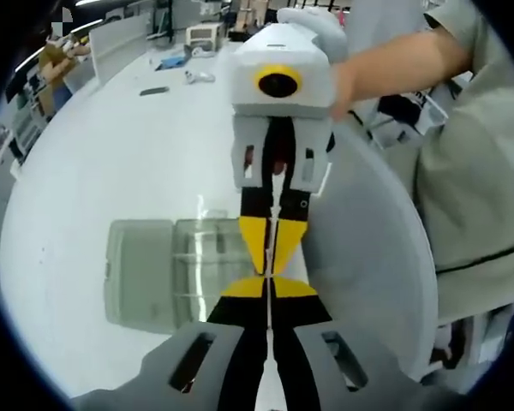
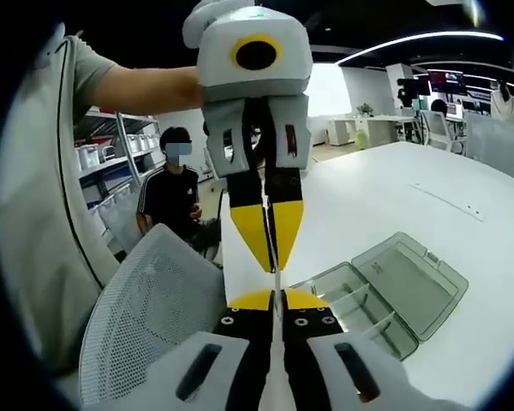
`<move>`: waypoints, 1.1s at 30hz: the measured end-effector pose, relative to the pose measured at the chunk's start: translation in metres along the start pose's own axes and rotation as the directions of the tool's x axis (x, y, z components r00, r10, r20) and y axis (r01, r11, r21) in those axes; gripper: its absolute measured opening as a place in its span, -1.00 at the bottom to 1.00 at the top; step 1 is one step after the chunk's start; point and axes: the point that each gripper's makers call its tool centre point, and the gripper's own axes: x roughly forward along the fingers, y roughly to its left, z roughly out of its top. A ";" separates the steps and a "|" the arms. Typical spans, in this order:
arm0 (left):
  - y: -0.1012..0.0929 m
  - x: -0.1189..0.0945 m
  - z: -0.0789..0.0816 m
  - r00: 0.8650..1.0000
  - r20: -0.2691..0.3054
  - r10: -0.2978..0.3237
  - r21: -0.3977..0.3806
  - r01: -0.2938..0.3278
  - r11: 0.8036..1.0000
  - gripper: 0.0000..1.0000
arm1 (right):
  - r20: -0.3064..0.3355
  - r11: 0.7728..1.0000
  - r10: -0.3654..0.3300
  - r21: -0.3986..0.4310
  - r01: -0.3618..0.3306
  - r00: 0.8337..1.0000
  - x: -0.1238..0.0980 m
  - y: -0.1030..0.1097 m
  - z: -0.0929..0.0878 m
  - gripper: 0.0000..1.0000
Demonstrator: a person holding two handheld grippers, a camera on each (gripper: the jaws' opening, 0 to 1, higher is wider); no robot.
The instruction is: Insert the divider into the dual guide fixture by aligning both edges with the guide slots and pushing it downward to the bottom, including one-sided entry, uneven engagement, binding, and posture correction.
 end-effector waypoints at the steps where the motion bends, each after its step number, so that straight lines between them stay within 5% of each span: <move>1: 0.000 0.000 -0.002 1.000 -0.005 -0.001 -0.006 0.001 1.000 -1.00 | 0.001 1.000 -0.003 0.003 0.003 1.000 -0.001 -0.001 0.000 -1.00; 15: 0.024 -0.012 -0.021 0.996 0.000 0.084 -0.106 -0.083 0.991 -1.00 | 0.005 0.999 -0.047 0.022 0.047 0.999 -0.011 -0.008 -0.002 -0.95; 33: 0.040 -0.005 -0.034 0.988 -0.001 0.157 -0.101 -0.156 0.983 -1.00 | 0.000 0.997 -0.067 0.042 0.067 0.998 -0.015 -0.008 -0.003 -0.76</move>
